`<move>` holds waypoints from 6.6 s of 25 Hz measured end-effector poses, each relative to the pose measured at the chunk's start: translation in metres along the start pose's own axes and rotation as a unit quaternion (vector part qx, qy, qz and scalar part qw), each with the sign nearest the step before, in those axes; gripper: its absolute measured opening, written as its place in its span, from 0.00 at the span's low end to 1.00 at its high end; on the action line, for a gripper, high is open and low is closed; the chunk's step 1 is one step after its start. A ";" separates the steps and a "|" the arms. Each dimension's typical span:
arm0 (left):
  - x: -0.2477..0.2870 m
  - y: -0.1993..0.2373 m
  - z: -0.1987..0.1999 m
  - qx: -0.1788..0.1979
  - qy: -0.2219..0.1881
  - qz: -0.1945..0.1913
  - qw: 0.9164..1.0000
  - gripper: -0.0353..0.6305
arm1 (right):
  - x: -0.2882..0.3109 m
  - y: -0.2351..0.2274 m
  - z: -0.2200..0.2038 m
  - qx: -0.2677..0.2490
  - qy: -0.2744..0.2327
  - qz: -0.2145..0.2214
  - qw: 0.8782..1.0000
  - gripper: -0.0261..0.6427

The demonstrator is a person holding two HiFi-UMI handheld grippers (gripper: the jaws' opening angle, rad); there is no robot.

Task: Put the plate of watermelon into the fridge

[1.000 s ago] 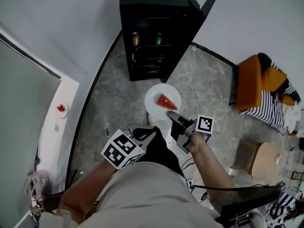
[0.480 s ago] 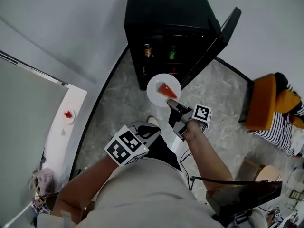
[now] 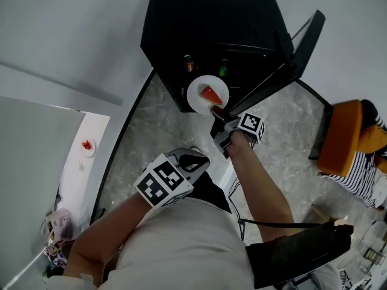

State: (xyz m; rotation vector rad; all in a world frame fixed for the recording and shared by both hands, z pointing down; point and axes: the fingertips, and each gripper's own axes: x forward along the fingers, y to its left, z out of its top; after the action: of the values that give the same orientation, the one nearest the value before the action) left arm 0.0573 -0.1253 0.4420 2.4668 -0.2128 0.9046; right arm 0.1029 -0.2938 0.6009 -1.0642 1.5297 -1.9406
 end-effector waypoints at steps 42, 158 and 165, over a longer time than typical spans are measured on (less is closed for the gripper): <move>0.021 0.081 0.023 -0.043 0.021 0.010 0.999 0.07 | 0.139 -0.040 0.134 -0.134 -0.031 -0.113 0.984 0.15; -0.150 -0.174 -0.219 -0.062 -0.137 0.064 0.987 0.07 | -0.261 0.066 -0.379 -0.677 0.185 -0.119 0.703 0.06; -0.149 -0.176 -0.228 -0.069 -0.136 0.069 0.986 0.07 | -0.264 0.067 -0.397 -0.694 0.194 -0.107 0.685 0.06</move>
State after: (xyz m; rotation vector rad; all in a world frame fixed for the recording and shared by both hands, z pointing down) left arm -0.1312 0.1379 0.4258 2.4617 -0.5275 0.5811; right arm -0.0593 0.1234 0.4247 -1.3406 3.4107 -0.7700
